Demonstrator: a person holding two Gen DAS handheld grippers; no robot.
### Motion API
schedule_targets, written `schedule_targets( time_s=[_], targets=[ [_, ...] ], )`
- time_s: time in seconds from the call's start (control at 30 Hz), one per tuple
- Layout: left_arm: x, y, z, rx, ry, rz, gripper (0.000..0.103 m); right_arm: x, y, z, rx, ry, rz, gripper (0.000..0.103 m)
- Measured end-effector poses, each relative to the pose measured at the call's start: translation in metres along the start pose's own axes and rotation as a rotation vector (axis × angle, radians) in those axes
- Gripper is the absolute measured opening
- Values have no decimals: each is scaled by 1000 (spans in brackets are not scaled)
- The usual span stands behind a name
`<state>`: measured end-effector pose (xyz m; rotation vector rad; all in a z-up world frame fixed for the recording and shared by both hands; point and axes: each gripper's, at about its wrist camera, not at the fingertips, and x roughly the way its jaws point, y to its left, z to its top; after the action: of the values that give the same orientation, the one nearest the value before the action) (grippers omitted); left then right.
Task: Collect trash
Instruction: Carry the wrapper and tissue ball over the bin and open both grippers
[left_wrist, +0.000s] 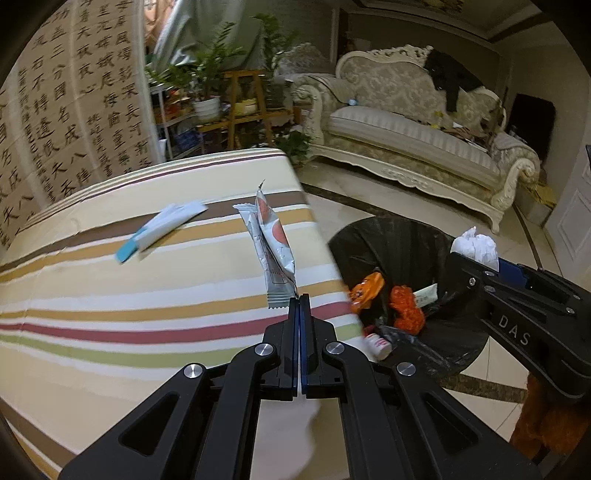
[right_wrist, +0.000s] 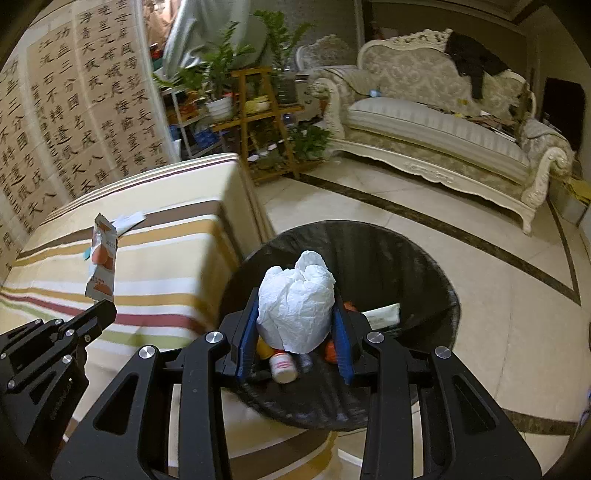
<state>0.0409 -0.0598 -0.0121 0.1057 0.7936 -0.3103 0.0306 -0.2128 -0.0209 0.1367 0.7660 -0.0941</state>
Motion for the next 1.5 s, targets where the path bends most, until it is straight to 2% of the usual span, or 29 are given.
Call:
schedule_targets(
  time_s=[0.43, 0.83, 0.93, 0.97, 1.0, 1.03, 1.1, 1.33, 1.43, 1.5],
  targets=[
    [36, -48, 19, 78, 24, -18, 1, 26, -39, 6, 58, 11, -70, 34],
    [61, -64, 28, 111, 55, -14, 1, 43, -55, 12, 86, 26, -78, 34],
    [65, -64, 29, 116, 71, -11, 1, 47, -57, 13, 88, 30, -80, 36],
    [66, -64, 29, 114, 77, -13, 2, 48, -58, 13, 89, 33, -78, 42],
    [67, -64, 29, 113, 82, -14, 4, 49, -58, 14, 91, 33, -79, 49],
    [67, -64, 29, 111, 84, -15, 7, 49, -58, 13, 93, 28, -84, 51],
    [67, -64, 30, 107, 83, -13, 29, 49, -58, 13, 94, 27, -85, 51],
    [66, -62, 31, 99, 68, -8, 44, 49, -60, 12, 101, 28, -96, 52],
    [64, -62, 31, 91, 56, -3, 54, 48, -62, 11, 107, 27, -103, 54],
    [62, -62, 31, 89, 47, 3, 61, 47, -63, 11, 110, 25, -111, 61]
  ],
)
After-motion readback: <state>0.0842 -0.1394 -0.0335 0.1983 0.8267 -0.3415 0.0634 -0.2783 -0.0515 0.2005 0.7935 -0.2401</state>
